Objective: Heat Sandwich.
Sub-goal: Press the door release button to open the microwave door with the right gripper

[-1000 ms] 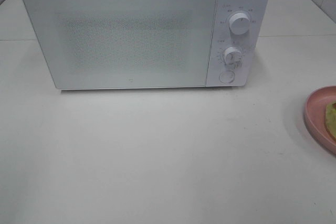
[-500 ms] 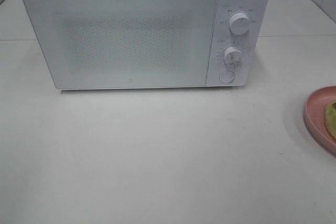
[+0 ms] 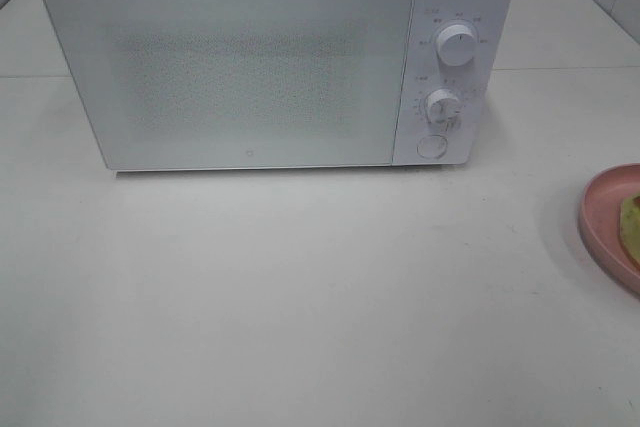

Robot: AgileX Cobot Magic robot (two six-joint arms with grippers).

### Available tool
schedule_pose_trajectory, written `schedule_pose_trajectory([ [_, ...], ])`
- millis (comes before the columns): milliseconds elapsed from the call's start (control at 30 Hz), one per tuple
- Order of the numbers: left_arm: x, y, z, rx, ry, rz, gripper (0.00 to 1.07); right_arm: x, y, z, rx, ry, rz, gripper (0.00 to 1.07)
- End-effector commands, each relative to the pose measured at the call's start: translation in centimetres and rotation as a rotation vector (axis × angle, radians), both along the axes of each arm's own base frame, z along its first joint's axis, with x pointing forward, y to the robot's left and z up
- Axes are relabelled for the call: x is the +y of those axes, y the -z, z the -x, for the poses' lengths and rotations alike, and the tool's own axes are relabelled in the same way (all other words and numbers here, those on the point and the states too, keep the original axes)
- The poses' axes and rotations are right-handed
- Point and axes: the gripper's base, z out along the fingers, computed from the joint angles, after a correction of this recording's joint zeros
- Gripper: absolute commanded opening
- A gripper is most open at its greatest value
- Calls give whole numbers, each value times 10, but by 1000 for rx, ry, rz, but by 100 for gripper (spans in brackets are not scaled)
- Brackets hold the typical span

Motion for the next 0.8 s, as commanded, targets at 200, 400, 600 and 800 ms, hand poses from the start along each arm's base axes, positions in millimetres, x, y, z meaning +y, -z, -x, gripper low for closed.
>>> schedule_pose_trajectory([
  [200, 0, 1, 3, -27, -1, 0, 98, 3, -4, -25, 2, -13, 9, 74],
  [400, 0, 1, 3, -27, -1, 0, 98, 5, -6, -41, -16, -22, 11, 74],
  [600, 0, 1, 3, -27, -1, 0, 98, 8, -6, -67, -17, -36, 13, 74],
  [800, 0, 1, 3, -27, -1, 0, 98, 11, -1, -91, 0, -47, 15, 74],
])
